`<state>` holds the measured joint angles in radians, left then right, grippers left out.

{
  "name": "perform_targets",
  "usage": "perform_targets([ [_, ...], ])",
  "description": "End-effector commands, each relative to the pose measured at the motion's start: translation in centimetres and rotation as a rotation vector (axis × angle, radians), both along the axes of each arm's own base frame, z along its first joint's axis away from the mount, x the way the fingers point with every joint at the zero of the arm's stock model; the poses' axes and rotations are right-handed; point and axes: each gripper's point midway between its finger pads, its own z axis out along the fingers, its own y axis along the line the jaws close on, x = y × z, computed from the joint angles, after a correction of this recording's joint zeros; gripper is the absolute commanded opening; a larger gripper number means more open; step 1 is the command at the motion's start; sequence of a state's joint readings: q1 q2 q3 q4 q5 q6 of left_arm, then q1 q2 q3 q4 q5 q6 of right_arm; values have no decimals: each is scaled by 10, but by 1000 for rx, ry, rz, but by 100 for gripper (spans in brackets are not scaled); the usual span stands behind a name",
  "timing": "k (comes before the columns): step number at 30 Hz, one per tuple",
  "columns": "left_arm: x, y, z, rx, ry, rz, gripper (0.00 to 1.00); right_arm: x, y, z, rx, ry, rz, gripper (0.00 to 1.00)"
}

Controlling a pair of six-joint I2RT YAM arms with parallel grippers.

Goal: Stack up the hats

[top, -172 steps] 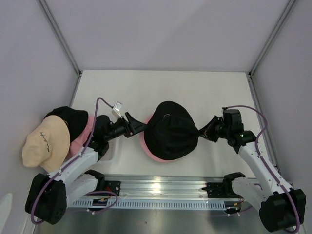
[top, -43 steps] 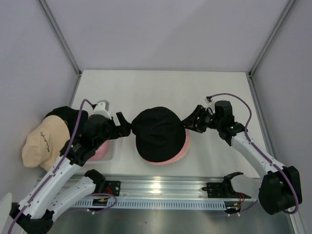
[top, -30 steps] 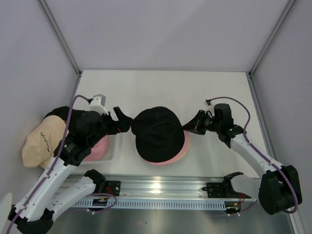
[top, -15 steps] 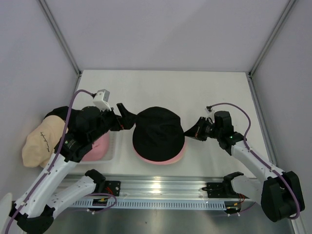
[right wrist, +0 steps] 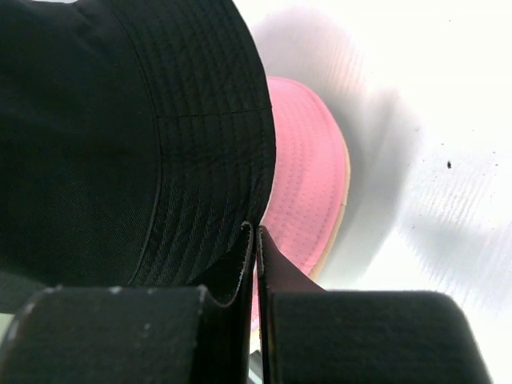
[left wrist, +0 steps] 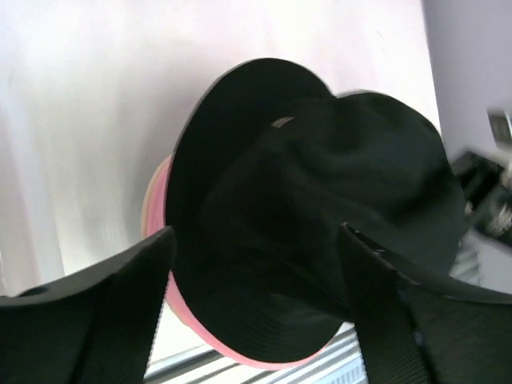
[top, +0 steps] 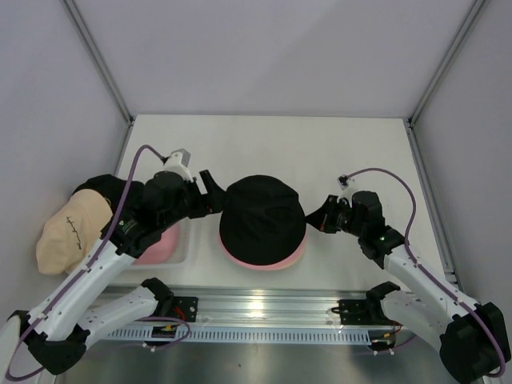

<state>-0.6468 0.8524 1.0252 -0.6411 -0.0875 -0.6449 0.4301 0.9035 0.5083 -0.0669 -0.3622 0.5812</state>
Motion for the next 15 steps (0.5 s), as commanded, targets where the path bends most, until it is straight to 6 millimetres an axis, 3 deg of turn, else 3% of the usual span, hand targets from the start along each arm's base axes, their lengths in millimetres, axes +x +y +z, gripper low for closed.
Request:
perform_targets([
  [1, -6, 38, -29, -71, 181, 336, 82, 6, -5, -6, -26, -52, -27, 0],
  [2, -14, 36, -44, -138, 192, 335, 81, 10, -3, -2, -10, -79, -31, 0],
  [3, -15, 33, -43, -231, 205, 357, 81, 8, -2, -2, -7, -90, -24, 0],
  [4, -17, 33, -55, -268, 212, 364, 81, 7, -2, -4, -12, -97, -24, 0],
  [5, -13, 28, -43, -349, 173, 353, 80, 8, -5, -9, -25, -111, -40, 0],
  [6, -18, 26, -46, -397, 175, 327, 80, 7, -6, -10, -36, -136, -39, 0],
  [10, -13, 25, -61, -401, 208, 305, 79, 6, -9, -14, -68, -187, -34, 0],
  [15, -7, 6, -72, -404, 248, 234, 74, 8, -6, -9, -45, -205, -32, 0],
])
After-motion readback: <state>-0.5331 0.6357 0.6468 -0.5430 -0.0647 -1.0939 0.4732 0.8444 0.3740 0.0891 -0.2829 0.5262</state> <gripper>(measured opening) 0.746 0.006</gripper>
